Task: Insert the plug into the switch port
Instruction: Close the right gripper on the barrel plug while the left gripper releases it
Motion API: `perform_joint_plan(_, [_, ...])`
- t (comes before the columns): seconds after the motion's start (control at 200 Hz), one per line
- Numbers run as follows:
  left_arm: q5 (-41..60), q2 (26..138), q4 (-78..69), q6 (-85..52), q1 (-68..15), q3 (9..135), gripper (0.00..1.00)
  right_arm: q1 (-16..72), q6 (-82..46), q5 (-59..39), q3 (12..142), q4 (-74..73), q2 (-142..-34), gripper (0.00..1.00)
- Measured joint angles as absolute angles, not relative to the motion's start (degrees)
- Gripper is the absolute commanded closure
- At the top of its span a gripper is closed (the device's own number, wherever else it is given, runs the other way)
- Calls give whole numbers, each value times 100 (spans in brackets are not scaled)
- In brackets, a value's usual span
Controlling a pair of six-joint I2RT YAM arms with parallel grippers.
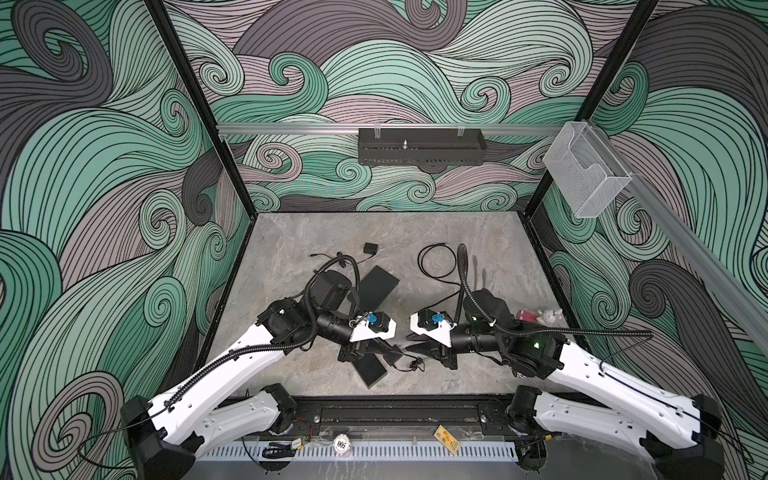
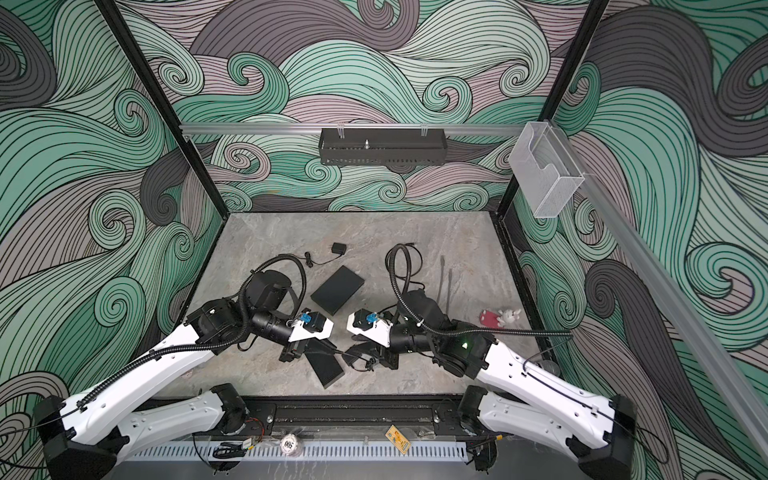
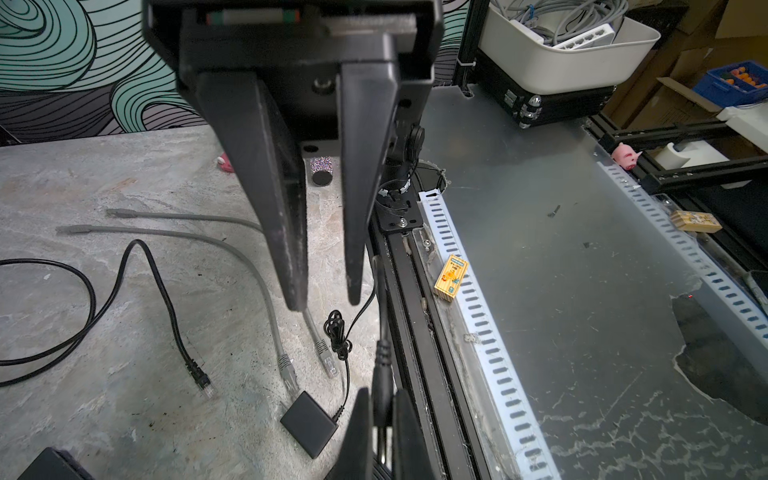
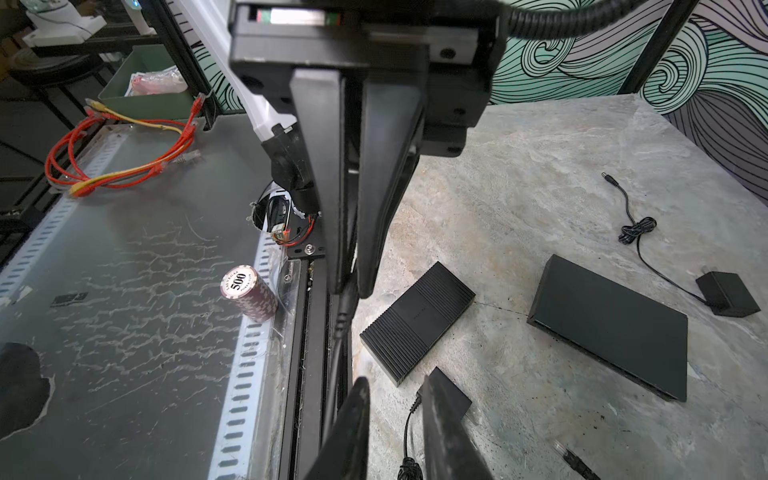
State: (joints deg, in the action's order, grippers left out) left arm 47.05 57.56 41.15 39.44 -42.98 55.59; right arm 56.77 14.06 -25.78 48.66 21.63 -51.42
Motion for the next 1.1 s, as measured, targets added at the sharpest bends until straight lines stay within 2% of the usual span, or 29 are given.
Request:
perform_joint_plan(0.235, [4720,5804,4112,3944,-4298,5559,100,5708,1129,-3002,5103,2097,-5310,75])
perform_joint_plan(0.721, [4742,5804,4110,3944,-4305,5559,100,5905,1020,-3041,5109,2169,-5704,77])
perform_joint_plan(0.946, [4742,5804,4110,3944,-4305,5559,100,5953,1011,-3028,5109,2169,-5728,80])
perform_joint_plan(1.096, [4742,5804,4082,3913,-4316,5559,100,5992,1004,-2899,5109,2191,-5780,87])
